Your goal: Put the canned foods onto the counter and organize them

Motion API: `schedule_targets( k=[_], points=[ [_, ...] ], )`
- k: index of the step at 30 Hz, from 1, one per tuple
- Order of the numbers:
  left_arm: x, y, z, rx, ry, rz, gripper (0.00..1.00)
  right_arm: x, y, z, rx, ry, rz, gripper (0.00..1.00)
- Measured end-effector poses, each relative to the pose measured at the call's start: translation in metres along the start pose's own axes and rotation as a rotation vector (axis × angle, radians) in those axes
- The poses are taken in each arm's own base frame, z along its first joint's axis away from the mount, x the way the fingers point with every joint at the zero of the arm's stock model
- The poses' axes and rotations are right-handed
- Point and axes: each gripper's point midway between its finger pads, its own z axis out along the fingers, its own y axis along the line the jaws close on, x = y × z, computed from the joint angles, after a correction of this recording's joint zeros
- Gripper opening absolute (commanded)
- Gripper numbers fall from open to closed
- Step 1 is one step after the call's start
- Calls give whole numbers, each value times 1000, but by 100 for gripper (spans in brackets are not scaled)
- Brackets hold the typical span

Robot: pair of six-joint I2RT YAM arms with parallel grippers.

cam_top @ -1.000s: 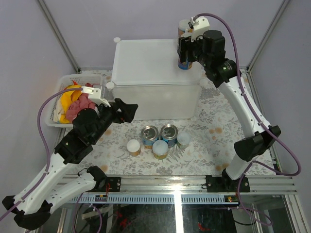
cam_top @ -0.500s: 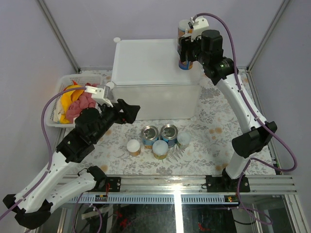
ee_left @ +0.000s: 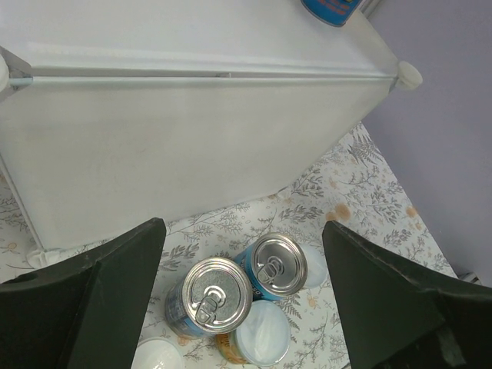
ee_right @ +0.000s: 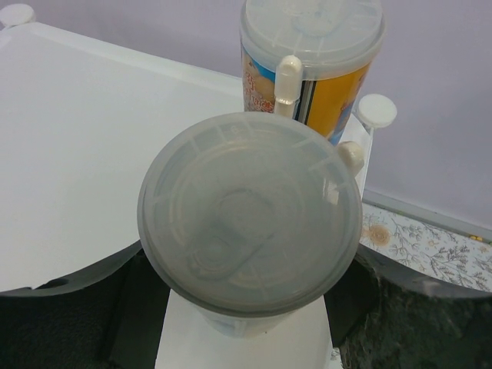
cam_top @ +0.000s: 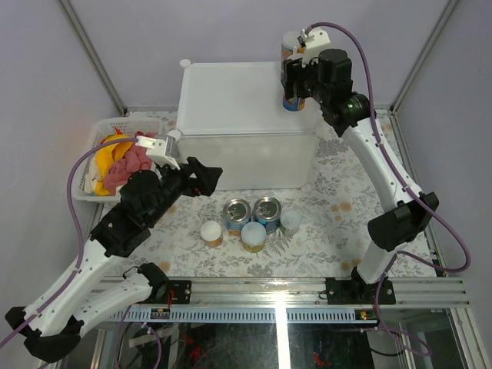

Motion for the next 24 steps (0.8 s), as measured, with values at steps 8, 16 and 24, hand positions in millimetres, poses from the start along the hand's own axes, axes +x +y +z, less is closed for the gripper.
schedule_targets(
  k=[8,16,24],
  points=[
    [5,1,3,-2,16,2,84,-1,0,-5,0,-11,4,73],
    [6,-1,3,5,20,-2,85,-4,0,-11,-2,-19,12,84],
    [10,-1,4,9,32,-8,86,-22,0,-19,-3,-72,19,87]
  ],
)
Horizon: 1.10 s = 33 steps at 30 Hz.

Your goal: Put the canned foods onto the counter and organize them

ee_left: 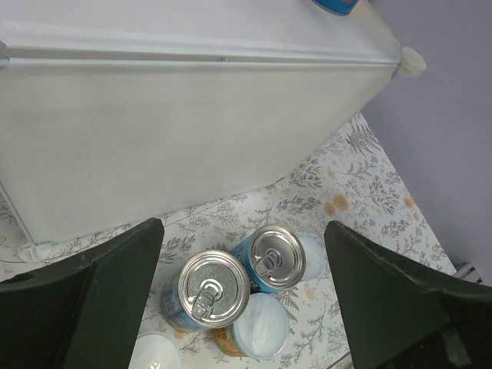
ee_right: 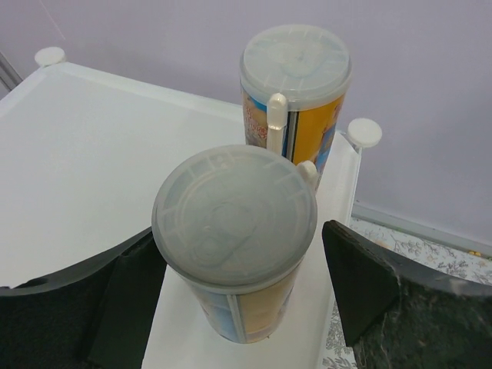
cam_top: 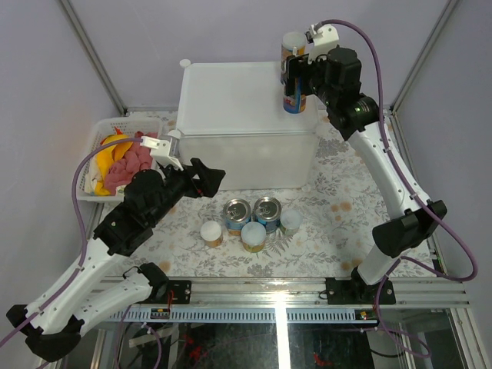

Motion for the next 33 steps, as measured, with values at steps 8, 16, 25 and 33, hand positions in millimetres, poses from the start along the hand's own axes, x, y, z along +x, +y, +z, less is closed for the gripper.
schedule_targets(
  k=[8,16,25,33],
  points=[
    [2,0,0,-1,4,-3,87,-5,1,0,-6,-16,3,87],
    [3,1,1,-3,7,-3,87,-24,0,-9,-5,-74,5,88],
    [3,1,-1,-2,3,-6,88,-54,-3,-26,3,-163,-9,88],
    [2,1,-4,0,-2,-17,88,-68,-4,-31,5,-213,-39,89]
  ],
)
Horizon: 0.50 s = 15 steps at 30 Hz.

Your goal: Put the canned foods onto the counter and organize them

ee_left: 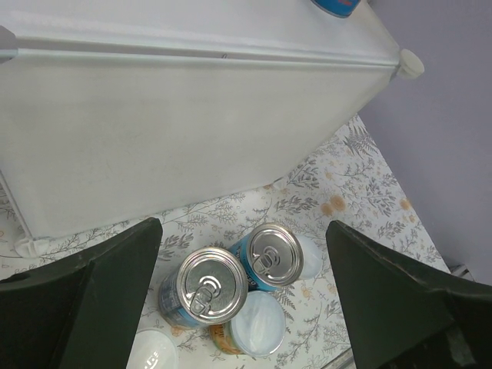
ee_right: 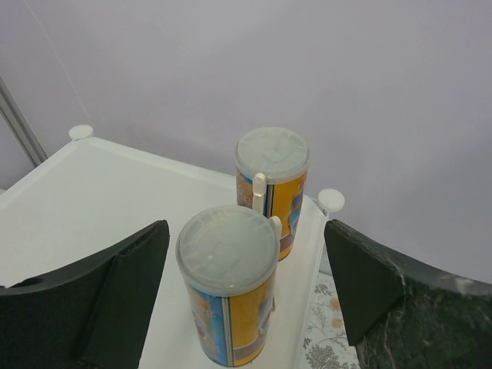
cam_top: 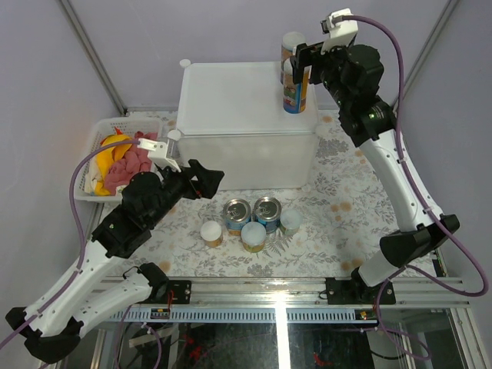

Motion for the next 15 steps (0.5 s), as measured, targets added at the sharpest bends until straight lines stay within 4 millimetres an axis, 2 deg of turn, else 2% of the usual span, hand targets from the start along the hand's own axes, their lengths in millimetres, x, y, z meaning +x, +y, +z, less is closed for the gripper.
schedule_targets(
  k=[4,7,11,15],
  points=[
    [-1,3,-3,-13,-11,-10,88,-12,3,-12,-13,-34,-18,89],
    [-1,5,-4,-20,-18,-22,88,-26,16,-24,-42,-71,-42,89],
    [0,9,-6,-39,-26,-41,88,-40,56,-45,-135,-111,-68,87],
    [1,14,-8,-63,-33,-60,89,-33,103,-71,-246,-110,-83,83]
  ],
)
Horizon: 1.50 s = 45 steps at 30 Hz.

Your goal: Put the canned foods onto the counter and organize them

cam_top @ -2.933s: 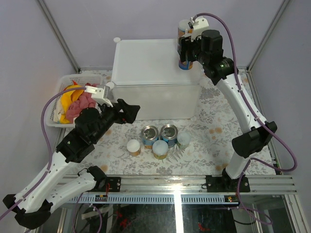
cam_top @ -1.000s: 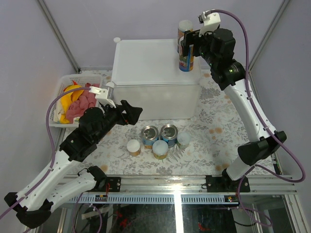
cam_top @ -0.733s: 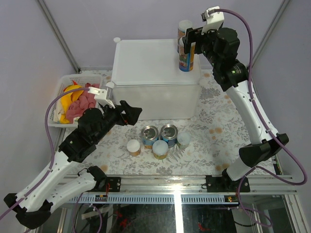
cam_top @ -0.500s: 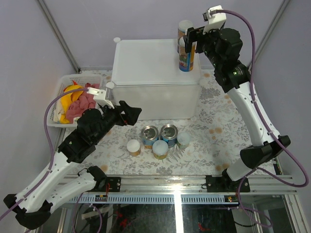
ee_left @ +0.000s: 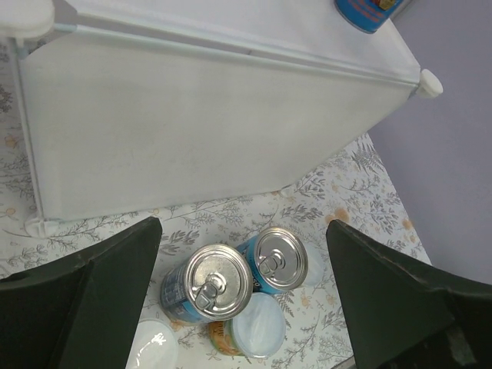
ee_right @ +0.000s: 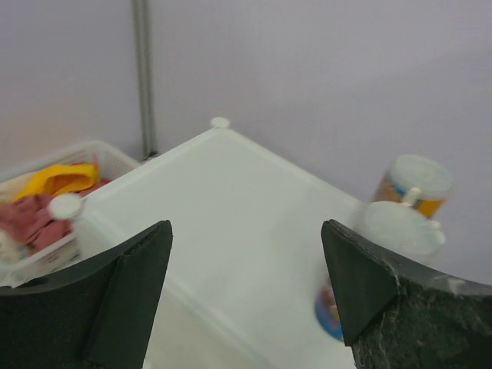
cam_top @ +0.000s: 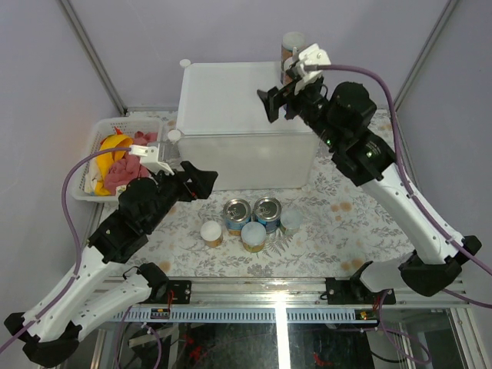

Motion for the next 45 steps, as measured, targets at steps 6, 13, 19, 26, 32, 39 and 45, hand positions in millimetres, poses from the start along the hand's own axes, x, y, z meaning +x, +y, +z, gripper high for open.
schedule_targets(
  k=[6,13,19,26,32,39,45],
  points=[
    [9,12,-2,-49,8,-33,89,25,71,-19,-172,76,74,75],
    [20,20,-1,-84,28,-65,89,-43,107,-21,-334,8,455,72],
    [26,22,-1,-90,44,-82,89,-117,112,-38,-429,-89,787,72],
    [57,33,4,-104,118,-73,89,-100,132,-33,-487,-4,977,72],
    [76,43,3,-117,152,-66,89,-56,149,-18,-476,108,1028,72],
    [78,46,-3,-106,136,-70,89,-33,157,-13,-472,155,1053,73],
    [83,51,-9,-101,127,-79,89,-9,160,-14,-451,178,1043,73]
  ],
)
